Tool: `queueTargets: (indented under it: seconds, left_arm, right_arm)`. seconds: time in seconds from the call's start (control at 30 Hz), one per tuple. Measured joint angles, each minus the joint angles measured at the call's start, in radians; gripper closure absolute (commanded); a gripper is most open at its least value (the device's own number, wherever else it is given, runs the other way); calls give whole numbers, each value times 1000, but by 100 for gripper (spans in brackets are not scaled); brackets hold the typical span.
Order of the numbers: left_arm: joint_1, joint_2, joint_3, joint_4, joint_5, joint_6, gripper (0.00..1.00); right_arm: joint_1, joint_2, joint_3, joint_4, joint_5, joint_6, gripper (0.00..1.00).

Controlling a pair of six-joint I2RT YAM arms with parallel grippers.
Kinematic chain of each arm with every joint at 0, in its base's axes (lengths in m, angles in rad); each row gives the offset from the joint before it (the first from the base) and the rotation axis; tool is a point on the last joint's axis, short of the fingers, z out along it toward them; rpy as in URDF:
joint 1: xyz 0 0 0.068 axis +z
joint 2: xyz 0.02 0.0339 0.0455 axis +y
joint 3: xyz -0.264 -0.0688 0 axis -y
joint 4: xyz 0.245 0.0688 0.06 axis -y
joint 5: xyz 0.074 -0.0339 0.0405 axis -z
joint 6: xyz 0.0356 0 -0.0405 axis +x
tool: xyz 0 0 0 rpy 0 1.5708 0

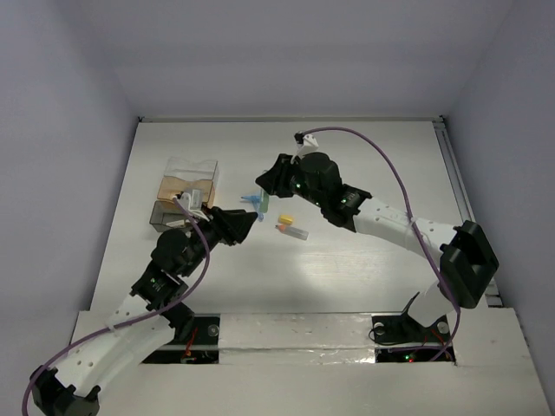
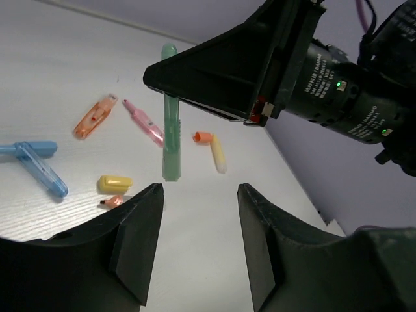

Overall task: Sort the stationery into containers
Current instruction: Close the pen cap on the pen.

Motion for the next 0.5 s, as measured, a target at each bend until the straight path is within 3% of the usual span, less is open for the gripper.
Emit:
queueTargets:
  seconds: [0.5]
  left_arm:
    - [0,75,-39,85,-5,-14,52]
  right_arm:
    - [-5,0,5,61,13,79,84]
